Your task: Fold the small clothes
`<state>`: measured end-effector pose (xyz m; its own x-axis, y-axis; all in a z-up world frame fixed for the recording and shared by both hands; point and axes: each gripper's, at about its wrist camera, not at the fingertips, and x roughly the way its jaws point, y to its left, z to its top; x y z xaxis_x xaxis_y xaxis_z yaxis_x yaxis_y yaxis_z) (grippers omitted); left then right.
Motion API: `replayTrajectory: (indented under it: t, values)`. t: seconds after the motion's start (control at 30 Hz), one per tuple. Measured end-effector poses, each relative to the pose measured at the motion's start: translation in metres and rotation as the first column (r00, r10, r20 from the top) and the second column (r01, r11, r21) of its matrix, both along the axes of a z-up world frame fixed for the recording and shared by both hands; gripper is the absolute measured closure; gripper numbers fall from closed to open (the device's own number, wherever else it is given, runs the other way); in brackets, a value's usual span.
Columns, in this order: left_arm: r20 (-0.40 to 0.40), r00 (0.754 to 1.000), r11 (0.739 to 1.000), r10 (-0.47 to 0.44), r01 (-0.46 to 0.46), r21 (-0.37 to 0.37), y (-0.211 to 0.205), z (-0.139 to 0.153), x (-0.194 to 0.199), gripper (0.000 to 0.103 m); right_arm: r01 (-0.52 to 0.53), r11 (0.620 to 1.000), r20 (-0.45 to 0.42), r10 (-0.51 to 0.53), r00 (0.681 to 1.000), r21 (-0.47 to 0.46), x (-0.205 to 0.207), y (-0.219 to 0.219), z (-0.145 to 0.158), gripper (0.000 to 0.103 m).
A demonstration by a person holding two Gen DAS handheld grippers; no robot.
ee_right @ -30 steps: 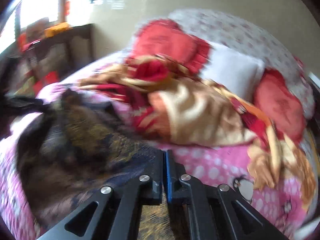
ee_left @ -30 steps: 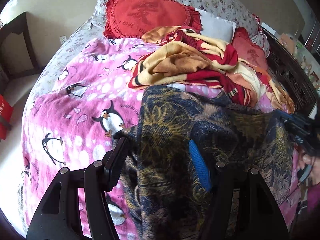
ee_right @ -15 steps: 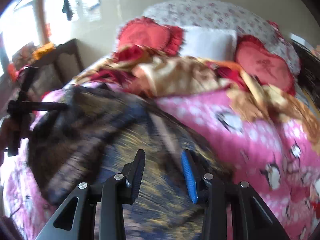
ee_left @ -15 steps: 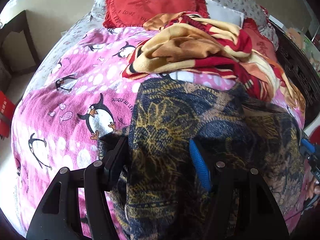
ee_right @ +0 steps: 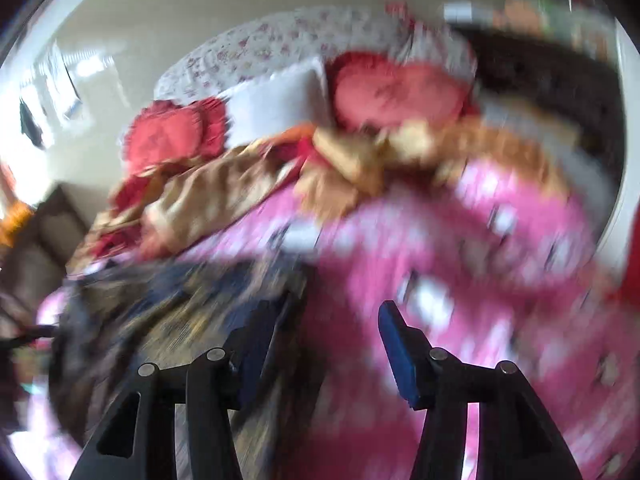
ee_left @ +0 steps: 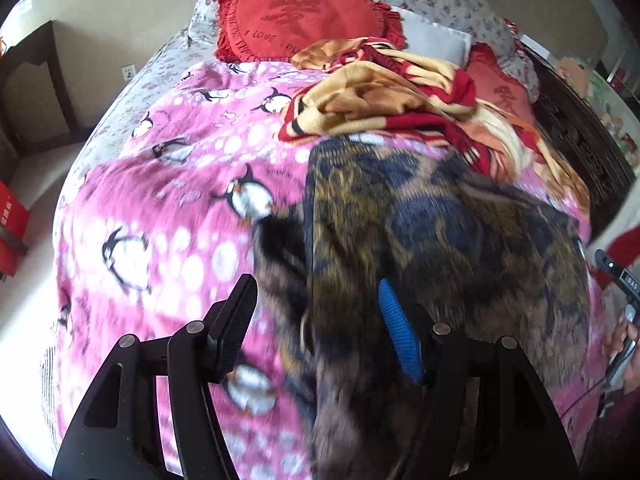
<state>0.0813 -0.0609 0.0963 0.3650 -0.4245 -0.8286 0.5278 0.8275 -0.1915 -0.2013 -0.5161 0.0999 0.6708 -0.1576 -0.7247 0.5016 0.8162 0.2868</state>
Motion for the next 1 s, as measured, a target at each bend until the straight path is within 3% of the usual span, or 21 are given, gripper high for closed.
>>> replayTrajectory:
  t: [0.1,0.27,0.4,0.5,0.57,0.6,0.63,0.67,0.73,0.9,1.0]
  values:
    - [-0.033,0.999,0.999,-0.037,0.036,-0.04,0.022,-0.004,-0.027,0.04,-0.096,0.989,0.004,0.096,0.995,0.11,-0.026,0.024,-0.013,0.051]
    - [-0.111,0.991,0.994,-0.072,0.062,-0.09,0.042,-0.025,-0.061,0.04,-0.185,0.98,-0.061,0.19,0.98,0.073,-0.061,0.09,-0.036,0.051]
    - [-0.134,0.986,0.986,-0.099,0.079,-0.145,0.05,-0.037,-0.08,0.04,-0.21,0.975,-0.05,0.214,0.976,0.073,-0.071,0.11,-0.046,0.055]
    - [-0.147,0.98,0.977,-0.134,0.106,-0.185,0.048,-0.043,-0.087,0.04,-0.211,0.975,-0.053,0.215,0.975,0.075,-0.067,0.115,-0.05,0.068]
    - [-0.157,0.978,0.982,-0.137,0.113,-0.151,0.043,-0.049,-0.087,0.04,-0.212,0.976,-0.077,0.216,0.973,0.058,-0.065,0.116,-0.054,0.09]
    - [-0.166,0.975,0.982,-0.147,0.123,-0.146,0.041,-0.052,-0.086,0.047,-0.203,0.978,-0.084,0.207,0.975,0.056,-0.063,0.116,-0.055,0.095]
    - [-0.174,0.972,0.982,-0.159,0.138,-0.13,0.038,-0.056,-0.087,0.069,-0.187,0.98,-0.076,0.193,0.978,0.074,-0.062,0.114,-0.056,0.097]
    - [-0.178,0.97,0.983,-0.165,0.147,-0.112,0.036,-0.058,-0.087,0.08,-0.176,0.981,-0.069,0.182,0.981,0.085,-0.063,0.112,-0.055,0.097]
    - [-0.184,0.969,0.983,-0.164,0.145,-0.114,0.038,-0.058,-0.088,0.095,-0.165,0.984,-0.068,0.169,0.983,0.061,-0.066,0.113,-0.046,0.098]
    - [-0.101,0.973,0.972,-0.205,0.191,-0.136,0.056,-0.026,-0.103,0.097,-0.168,0.986,-0.042,0.168,0.985,0.005,-0.086,0.114,-0.011,0.098]
    - [-0.082,0.973,0.97,-0.215,0.202,-0.137,0.066,-0.022,-0.112,0.098,-0.175,0.984,-0.064,0.173,0.983,-0.022,-0.095,0.114,-0.004,0.098]
